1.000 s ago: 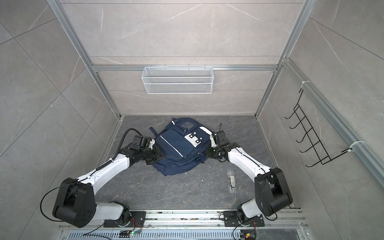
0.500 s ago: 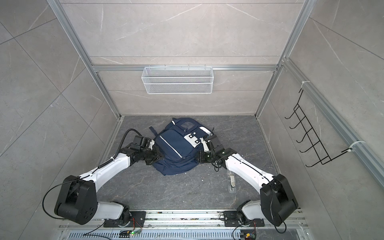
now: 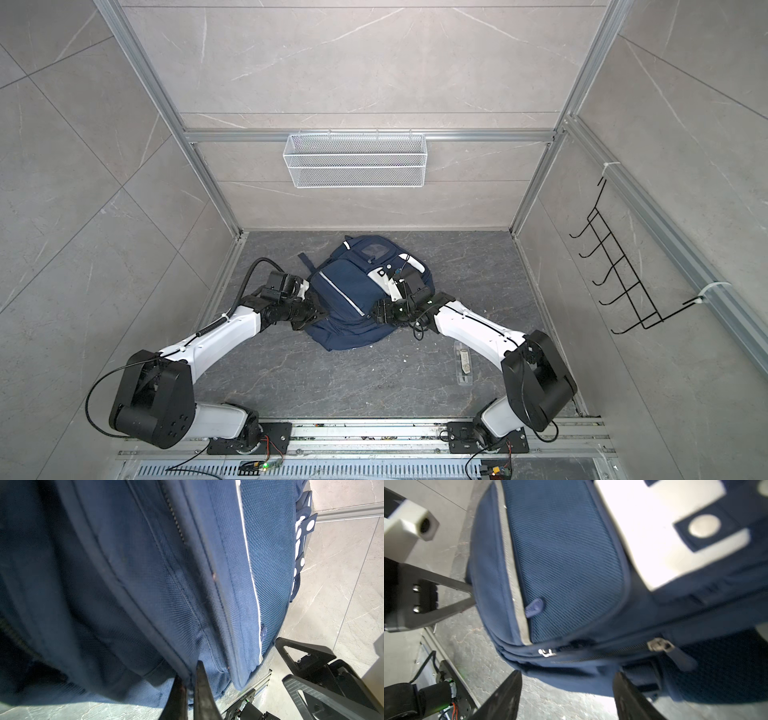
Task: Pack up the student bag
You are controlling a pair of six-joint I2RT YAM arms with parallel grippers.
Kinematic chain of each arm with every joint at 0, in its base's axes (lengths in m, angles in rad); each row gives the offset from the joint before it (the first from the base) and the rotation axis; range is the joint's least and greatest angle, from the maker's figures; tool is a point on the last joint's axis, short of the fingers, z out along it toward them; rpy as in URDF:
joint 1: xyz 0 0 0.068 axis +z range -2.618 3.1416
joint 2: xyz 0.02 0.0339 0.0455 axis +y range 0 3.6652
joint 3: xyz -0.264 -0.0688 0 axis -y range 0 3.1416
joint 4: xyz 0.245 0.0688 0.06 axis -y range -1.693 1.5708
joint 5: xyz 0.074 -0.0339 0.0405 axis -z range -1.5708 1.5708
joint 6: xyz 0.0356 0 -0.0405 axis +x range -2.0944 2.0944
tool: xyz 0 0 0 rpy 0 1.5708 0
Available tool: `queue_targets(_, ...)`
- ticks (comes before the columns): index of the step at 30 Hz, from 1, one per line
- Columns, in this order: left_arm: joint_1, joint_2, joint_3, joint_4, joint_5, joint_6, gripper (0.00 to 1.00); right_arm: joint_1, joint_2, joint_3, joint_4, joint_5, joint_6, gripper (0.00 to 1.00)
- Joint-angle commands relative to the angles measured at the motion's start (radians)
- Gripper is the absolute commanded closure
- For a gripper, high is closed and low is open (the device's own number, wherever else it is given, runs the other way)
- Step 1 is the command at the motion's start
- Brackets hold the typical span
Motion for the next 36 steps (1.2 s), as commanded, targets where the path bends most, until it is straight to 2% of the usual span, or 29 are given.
queue_targets(1,0.006,-0.002,0.009,-0.009,-0.021,0.035,1.00,0.009,0.046,0.046,0.024,-0.034,0.016,0.28)
queue_targets(7,0.006,-0.009,0.009,-0.012,-0.018,0.035,1.00,0.009,0.119,0.091,0.024,-0.032,0.004,0.28)
queue_targets(15,0.006,-0.022,-0.010,-0.009,-0.019,0.031,1.00,0.030,0.164,0.086,0.066,-0.102,0.006,0.28)
queue_targets(21,0.006,-0.025,-0.016,-0.011,-0.025,0.035,1.00,0.080,0.059,0.021,0.052,-0.120,0.012,0.29)
queue_targets(29,0.006,-0.010,0.005,-0.013,-0.030,0.040,1.00,0.120,-0.140,-0.054,-0.050,-0.212,-0.022,0.30)
queue_targets(32,0.006,0.004,0.010,0.000,-0.027,0.031,1.00,0.121,-0.164,-0.062,-0.101,-0.084,-0.028,0.31)
queue_targets(36,-0.004,0.018,0.017,0.015,-0.024,0.018,1.00,0.129,-0.109,-0.041,-0.139,0.086,-0.023,0.35)
